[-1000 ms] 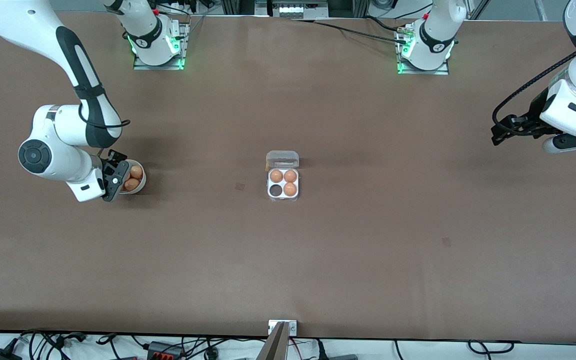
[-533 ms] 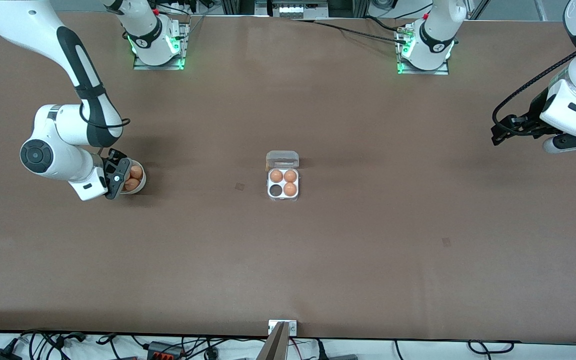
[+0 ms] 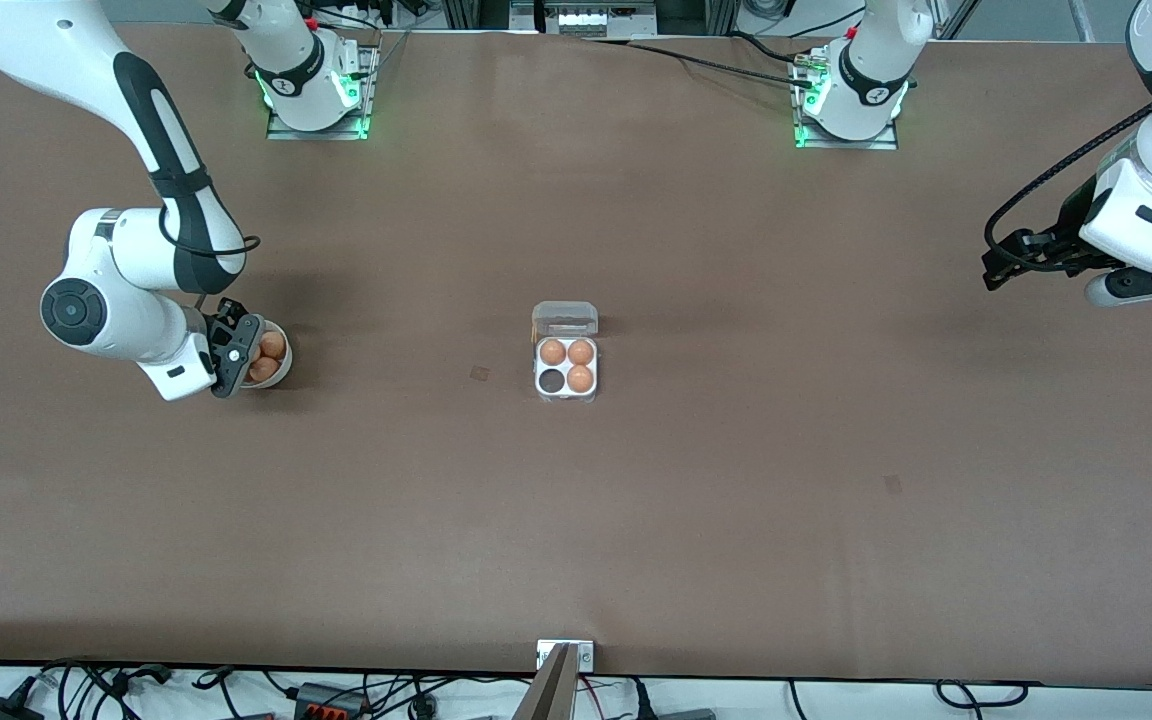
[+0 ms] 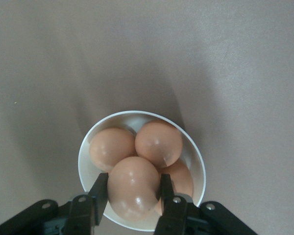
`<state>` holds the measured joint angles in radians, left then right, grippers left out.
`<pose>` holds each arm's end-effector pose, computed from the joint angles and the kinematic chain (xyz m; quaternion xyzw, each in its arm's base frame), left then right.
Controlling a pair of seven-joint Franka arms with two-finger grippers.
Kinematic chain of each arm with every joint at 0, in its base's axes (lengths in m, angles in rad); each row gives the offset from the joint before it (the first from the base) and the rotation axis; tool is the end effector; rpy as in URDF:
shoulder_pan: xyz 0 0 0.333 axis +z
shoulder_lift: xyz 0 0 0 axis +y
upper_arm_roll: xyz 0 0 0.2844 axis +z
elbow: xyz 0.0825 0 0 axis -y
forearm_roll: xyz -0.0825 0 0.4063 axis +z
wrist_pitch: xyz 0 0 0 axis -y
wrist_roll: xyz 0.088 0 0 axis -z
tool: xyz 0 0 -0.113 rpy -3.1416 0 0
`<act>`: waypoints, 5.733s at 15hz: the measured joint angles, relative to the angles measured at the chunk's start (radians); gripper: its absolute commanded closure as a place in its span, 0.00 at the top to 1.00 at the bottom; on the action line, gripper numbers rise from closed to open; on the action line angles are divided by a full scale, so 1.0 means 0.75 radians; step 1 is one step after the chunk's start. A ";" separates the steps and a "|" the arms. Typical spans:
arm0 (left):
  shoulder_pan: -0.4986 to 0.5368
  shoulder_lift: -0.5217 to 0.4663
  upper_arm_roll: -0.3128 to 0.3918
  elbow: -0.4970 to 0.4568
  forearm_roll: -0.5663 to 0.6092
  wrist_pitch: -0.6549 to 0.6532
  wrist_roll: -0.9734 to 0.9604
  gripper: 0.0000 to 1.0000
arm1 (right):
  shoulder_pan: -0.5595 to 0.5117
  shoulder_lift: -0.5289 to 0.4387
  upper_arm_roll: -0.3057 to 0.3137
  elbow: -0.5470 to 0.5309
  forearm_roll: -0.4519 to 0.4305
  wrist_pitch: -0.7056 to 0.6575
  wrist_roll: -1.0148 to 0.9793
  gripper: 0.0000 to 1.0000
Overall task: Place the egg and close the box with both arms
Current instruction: 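Lower the right gripper into the bowl and grasp one brown egg, then carry the egg with the right gripper to the egg box, then lower the egg into the empty slot and open the right gripper, then withdraw the right gripper to rest while the left gripper approaches the box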
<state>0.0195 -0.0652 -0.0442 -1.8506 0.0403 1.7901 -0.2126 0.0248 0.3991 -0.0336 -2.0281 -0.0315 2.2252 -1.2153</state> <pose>0.5668 -0.0108 0.5037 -0.9958 -0.0895 -0.0048 0.0207 0.5786 -0.0067 0.1819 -0.8126 -0.5737 0.0929 0.0431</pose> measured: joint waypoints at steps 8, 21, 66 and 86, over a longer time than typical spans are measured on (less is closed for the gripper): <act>0.000 0.000 0.000 0.000 0.000 -0.001 0.000 1.00 | 0.019 -0.027 0.001 0.088 0.024 -0.091 0.000 0.00; 0.000 0.000 0.000 0.000 0.000 -0.002 0.000 1.00 | 0.402 -0.013 0.015 0.279 0.521 0.083 0.902 0.00; 0.001 0.000 0.000 0.000 0.000 -0.003 0.000 1.00 | 0.904 0.382 -0.021 0.538 0.524 0.395 1.735 1.00; -0.201 0.091 -0.014 0.107 -0.096 -0.182 0.000 0.01 | 0.714 0.064 -0.720 0.810 0.489 -0.586 1.722 1.00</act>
<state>-0.1314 0.0032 -0.0550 -1.7706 -0.0319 1.6537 -0.2126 0.5601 0.4472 -0.5733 -1.4206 0.3355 1.7856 0.0765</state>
